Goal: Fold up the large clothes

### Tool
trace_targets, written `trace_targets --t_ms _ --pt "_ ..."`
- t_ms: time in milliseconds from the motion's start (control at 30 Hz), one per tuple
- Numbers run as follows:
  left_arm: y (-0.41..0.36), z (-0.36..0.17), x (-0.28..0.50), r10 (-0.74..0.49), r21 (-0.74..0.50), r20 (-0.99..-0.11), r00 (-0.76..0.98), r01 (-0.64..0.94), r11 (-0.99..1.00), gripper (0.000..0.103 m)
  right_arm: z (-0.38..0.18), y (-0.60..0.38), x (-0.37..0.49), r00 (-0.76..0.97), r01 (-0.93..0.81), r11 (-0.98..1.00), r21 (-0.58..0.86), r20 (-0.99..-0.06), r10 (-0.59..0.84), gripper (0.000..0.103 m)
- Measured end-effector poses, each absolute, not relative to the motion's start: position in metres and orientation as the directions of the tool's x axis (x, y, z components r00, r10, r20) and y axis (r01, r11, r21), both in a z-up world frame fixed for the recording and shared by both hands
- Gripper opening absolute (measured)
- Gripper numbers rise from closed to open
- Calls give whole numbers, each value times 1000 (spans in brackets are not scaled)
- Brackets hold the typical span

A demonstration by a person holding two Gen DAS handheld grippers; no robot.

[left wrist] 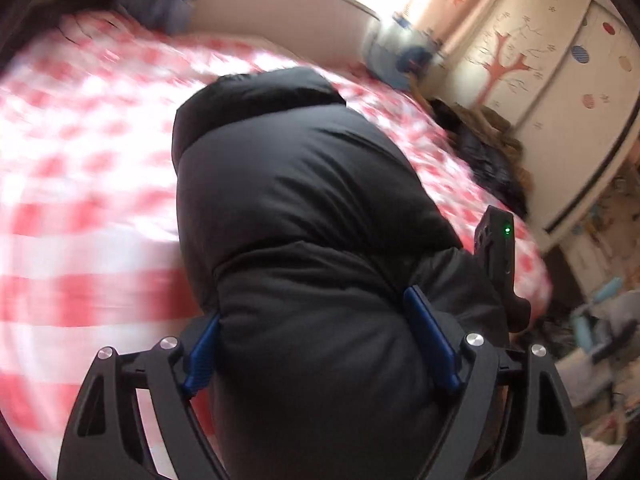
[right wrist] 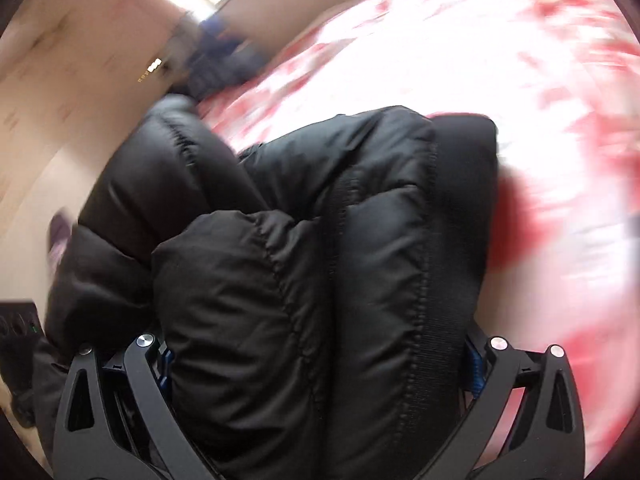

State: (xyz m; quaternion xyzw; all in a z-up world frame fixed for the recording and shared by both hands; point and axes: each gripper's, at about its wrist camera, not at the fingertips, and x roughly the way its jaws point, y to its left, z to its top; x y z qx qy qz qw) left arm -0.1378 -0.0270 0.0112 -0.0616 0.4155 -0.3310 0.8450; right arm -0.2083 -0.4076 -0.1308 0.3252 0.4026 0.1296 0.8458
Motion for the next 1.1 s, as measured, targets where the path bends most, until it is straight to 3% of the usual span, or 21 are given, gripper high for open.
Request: trace_targets --t_ms 100,167,233,367,433,533,667,800,867,1000,1100 --pt "15 4 -132 -472 -279 -749 465 425 861 81 -146 -369 -187 552 -12 744 668 -616 562 97" --pt "35 -14 -133 -445 -292 -789 424 379 878 81 -158 -375 -182 542 12 753 658 -637 548 97" --pt "43 -25 -139 -465 -316 -779 420 377 870 83 -172 -392 -181 514 39 726 687 -637 575 96" --pt "12 -24 -146 -406 -217 -772 489 397 892 85 -165 -406 -179 456 80 756 649 -698 552 96" --pt "11 -29 -153 -375 -177 -769 518 391 903 85 -143 -421 -185 519 116 761 638 -693 501 96" --pt "10 -33 -152 -358 -163 -766 534 377 912 85 -88 -421 -193 692 65 757 650 -576 435 96" --pt "14 -37 -154 -347 -159 -766 541 363 918 86 -49 -374 -175 756 -141 744 653 -414 507 96" --pt "24 -44 -154 -386 -220 -745 544 346 912 92 -125 -338 -115 686 -56 823 565 -577 443 96" --pt "20 -47 -148 -392 -228 -748 536 347 910 93 -158 -351 -104 672 -7 765 644 -563 481 96" --pt "9 -44 -155 -335 -147 -763 553 357 923 93 -144 -356 -108 644 15 807 590 -623 444 96" --pt "23 -29 -165 -330 -150 -745 580 336 930 93 -96 -357 -151 738 -56 871 488 -568 365 96"
